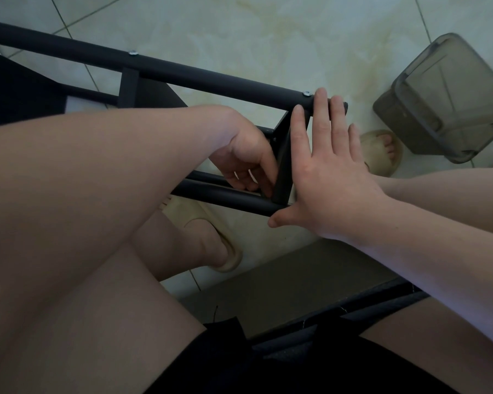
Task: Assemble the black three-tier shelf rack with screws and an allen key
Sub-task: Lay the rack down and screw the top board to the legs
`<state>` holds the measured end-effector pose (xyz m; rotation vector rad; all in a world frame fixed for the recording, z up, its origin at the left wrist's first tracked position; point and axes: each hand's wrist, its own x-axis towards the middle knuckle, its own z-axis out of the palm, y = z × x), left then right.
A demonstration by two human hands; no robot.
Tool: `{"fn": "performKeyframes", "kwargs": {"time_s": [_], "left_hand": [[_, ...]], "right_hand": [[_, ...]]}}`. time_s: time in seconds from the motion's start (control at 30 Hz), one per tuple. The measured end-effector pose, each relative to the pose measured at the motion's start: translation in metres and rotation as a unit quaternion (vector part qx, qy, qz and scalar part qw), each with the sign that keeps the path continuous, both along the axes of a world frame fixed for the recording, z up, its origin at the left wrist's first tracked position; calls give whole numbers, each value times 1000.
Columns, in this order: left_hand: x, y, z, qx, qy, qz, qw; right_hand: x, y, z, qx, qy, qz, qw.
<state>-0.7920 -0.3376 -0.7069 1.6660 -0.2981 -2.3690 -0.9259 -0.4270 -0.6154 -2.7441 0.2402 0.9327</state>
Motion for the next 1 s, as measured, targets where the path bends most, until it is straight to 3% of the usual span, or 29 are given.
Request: {"fn": "performKeyframes", "kwargs": {"time_s": [1.0], "left_hand": [[-5,0,-5,-5,3,1,1000]], "right_hand": [[0,0,0,1,1,1,1000]]}}
